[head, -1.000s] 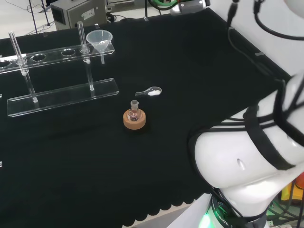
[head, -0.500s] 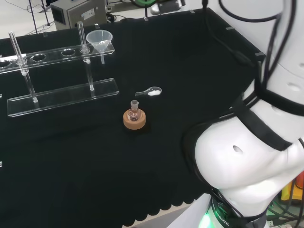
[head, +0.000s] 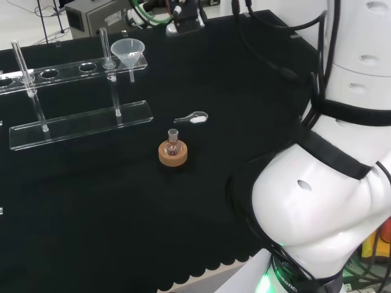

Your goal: Pick up the funnel from the transparent funnel stand.

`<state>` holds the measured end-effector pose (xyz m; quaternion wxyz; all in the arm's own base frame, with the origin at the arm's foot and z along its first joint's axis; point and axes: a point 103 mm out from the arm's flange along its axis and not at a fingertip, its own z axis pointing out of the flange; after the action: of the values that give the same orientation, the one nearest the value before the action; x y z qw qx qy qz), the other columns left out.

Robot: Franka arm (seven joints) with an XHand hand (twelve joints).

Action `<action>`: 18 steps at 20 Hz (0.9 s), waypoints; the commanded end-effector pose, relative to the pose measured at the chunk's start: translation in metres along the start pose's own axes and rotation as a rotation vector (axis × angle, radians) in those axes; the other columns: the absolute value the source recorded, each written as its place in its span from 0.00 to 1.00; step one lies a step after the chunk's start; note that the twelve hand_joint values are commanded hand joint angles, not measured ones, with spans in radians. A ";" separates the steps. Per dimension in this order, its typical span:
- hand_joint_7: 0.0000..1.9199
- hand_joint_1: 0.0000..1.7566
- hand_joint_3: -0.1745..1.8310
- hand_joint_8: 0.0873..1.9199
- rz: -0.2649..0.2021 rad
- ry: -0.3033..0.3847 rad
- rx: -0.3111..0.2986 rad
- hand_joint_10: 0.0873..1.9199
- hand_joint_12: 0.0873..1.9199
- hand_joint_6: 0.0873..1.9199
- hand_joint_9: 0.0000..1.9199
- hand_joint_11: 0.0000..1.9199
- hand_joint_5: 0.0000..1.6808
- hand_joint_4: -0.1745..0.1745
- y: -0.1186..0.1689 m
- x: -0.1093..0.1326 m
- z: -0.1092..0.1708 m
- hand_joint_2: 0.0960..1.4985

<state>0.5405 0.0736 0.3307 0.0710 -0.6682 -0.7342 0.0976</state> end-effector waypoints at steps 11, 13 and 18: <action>0.01 0.30 0.22 0.34 -0.065 -0.126 0.223 0.35 0.74 0.00 0.15 0.09 0.11 0.34 0.032 0.035 0.019 0.54; 0.00 0.30 0.25 0.33 -0.070 -0.140 0.233 0.36 0.74 0.00 0.15 0.10 0.10 0.34 0.036 0.037 0.020 0.51; 0.00 0.29 0.26 0.34 -0.071 -0.159 0.254 0.37 0.74 0.00 0.15 0.13 0.06 0.31 0.042 0.039 0.022 0.46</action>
<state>0.5720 0.1112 0.3033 0.0971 -0.6287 -0.7432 0.2073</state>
